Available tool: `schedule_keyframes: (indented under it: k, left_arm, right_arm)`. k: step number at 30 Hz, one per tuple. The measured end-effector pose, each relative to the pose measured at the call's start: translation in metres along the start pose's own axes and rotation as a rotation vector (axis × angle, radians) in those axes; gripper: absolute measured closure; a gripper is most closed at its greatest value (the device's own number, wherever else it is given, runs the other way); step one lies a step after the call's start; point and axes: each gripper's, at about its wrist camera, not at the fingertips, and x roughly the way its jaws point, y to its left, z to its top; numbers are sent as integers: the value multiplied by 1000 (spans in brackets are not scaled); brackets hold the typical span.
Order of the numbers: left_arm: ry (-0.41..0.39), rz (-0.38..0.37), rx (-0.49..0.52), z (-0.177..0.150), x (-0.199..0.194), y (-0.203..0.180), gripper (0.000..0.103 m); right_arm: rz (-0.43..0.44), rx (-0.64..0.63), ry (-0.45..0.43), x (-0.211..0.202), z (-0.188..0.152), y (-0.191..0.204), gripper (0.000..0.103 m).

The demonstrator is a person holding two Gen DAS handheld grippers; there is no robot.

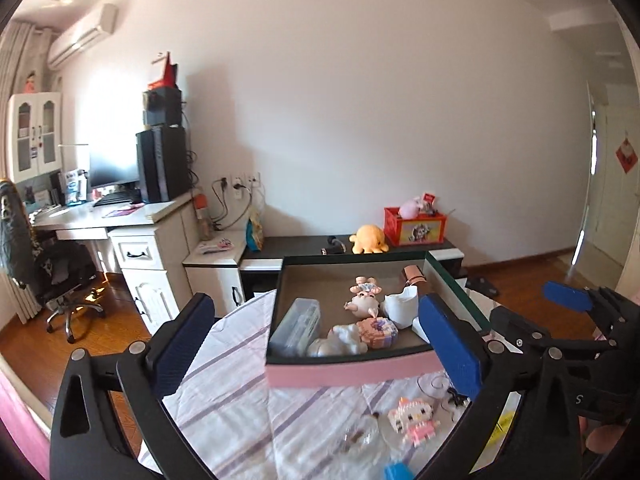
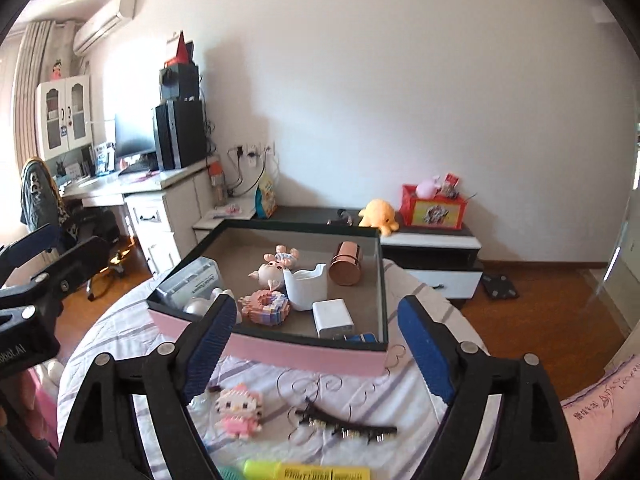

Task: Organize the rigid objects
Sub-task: 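Open both tools and withdraw them from the pink box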

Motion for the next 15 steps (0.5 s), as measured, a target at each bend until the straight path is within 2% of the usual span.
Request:
schedule_keyframes:
  k: [6,7,9,15]
  left_arm:
    - [-43,29,-21,-16,-55,12,0]
    - [-48,23,-21,-19,-63,13,0]
    - [-42,5,-27,-23,-73,14,0]
    - [-53,3,-5,-28,-93,8,0]
  right_arm:
    - [-66,1,-93,-58,-26,19,14]
    - [-71,9,-103,-66,-30,21,12]
    - [-63,21,-109,-76,-36,22,0]
    - [-68,15,-126,-95,-43,28,0]
